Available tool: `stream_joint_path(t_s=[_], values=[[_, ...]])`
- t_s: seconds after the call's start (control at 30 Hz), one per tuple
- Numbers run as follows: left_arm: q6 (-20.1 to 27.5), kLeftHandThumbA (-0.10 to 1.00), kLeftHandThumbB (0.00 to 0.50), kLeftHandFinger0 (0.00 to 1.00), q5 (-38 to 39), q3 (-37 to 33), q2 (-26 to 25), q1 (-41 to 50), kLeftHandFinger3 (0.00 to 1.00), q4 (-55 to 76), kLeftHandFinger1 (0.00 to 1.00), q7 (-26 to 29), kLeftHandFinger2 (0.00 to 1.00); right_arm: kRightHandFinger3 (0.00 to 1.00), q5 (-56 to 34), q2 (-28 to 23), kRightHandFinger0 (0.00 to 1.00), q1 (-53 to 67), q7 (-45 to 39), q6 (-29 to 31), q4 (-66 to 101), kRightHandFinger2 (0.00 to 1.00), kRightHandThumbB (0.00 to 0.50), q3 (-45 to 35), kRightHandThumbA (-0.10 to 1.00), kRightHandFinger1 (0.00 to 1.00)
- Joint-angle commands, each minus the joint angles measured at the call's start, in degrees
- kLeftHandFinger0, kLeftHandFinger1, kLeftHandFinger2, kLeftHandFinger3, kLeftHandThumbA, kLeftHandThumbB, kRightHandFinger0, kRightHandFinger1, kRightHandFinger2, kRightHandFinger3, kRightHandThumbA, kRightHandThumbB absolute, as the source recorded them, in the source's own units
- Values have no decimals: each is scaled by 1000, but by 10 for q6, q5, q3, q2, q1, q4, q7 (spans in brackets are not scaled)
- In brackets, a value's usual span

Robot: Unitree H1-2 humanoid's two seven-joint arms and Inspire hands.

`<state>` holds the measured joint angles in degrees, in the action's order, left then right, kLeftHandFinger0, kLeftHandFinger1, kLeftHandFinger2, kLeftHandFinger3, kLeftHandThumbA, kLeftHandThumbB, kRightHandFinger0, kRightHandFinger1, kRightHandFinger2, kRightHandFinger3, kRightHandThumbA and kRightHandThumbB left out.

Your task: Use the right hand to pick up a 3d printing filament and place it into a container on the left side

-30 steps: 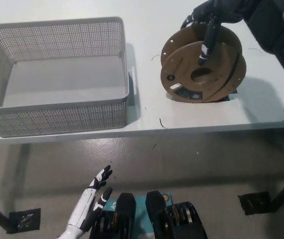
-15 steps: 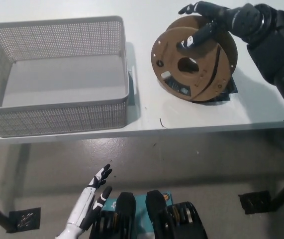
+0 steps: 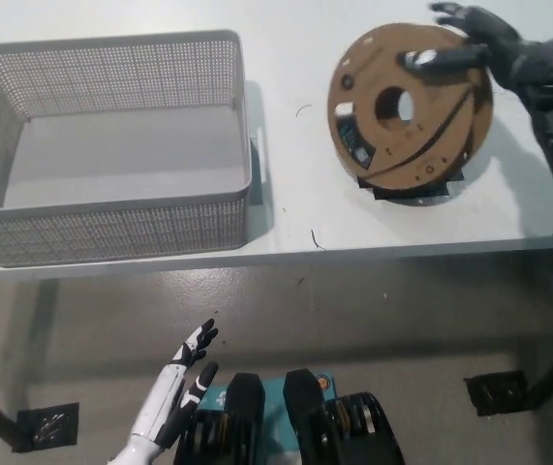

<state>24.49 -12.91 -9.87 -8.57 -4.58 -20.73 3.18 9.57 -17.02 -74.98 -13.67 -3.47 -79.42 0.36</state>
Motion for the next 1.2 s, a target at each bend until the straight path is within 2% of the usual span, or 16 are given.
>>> stream_joint_path(t_s=[0.0,0.07,0.1,0.17,0.23,0.27,0.4,0.47,0.57,0.6,0.63,0.67,0.77,0.93,1.07,1.17], values=[[24,1000,158,1000,-5,0,-4,-8,1000,8,1000,-1,1000,1000,-116,-2,3,-8,21,-57,-12,950,162,-103,-100,438],[24,1000,163,1000,-2,2,-3,-8,1000,6,1000,-4,1000,978,-142,-5,0,-8,19,-61,-16,906,155,-144,-100,371],[24,1000,162,1000,-2,1,-4,-9,1000,5,1000,-3,1000,881,-164,-6,0,-8,26,-65,-15,912,155,-178,-100,343],[24,1000,160,1000,-3,2,-4,-8,1000,6,1000,-4,1000,1000,-189,-6,0,-8,36,-70,-14,929,141,-221,-100,337],[24,1000,158,1000,-3,1,-4,-7,1000,7,1000,-4,1000,1000,-199,-5,0,-6,34,-75,-13,895,118,-247,-100,318],[24,1000,155,1000,-4,2,-4,-7,1000,7,1000,-4,1000,1000,-209,-5,0,-5,33,-79,-13,760,108,-264,-100,264],[24,1000,135,1000,-7,2,-2,-7,1000,5,1000,-3,1000,1000,-240,2,0,-1,35,-95,-16,661,107,-322,-100,181],[24,1000,136,1000,-6,1,-2,-8,1000,3,1000,-3,1000,855,-249,7,0,-1,34,-108,-17,625,93,-344,-100,110],[24,1000,136,1000,-8,0,-2,-7,1000,3,1000,-1,1000,824,-269,17,0,-2,43,-106,-16,604,112,-378,-100,80],[24,1000,129,1000,-9,-1,-3,-6,1000,4,1000,0,1000,846,-283,20,0,-4,46,-112,-17,628,110,-397,-100,88],[24,1000,129,1000,-8,1,-2,-6,1000,5,1000,-1,1000,991,-299,22,0,-7,47,-115,-17,633,104,-417,-100,94],[23,1000,131,1000,-8,2,-1,-5,1000,5,1000,-2,1000,967,-307,23,0,-10,44,-117,-17,628,98,-429,-100,94],[22,1000,116,1000,-8,2,0,-6,1000,6,1000,-3,1000,635,-322,21,0,-20,26,-129,-18,651,110,-453,-100,120],[24,1000,105,1000,-10,2,-2,-6,1000,4,1000,-2,1000,527,-341,14,0,-52,19,-149,-16,674,75,-480,-100,159],[24,1000,102,1000,-8,3,-3,-9,1000,3,1000,-2,1000,1000,-335,20,0,-75,14,-128,-5,655,80,-468,-100,195],[24,1000,100,1000,-13,3,-3,-10,1000,4,1000,-1,1000,1000,-331,30,0,-99,37,-131,5,636,38,-457,-100,179]])
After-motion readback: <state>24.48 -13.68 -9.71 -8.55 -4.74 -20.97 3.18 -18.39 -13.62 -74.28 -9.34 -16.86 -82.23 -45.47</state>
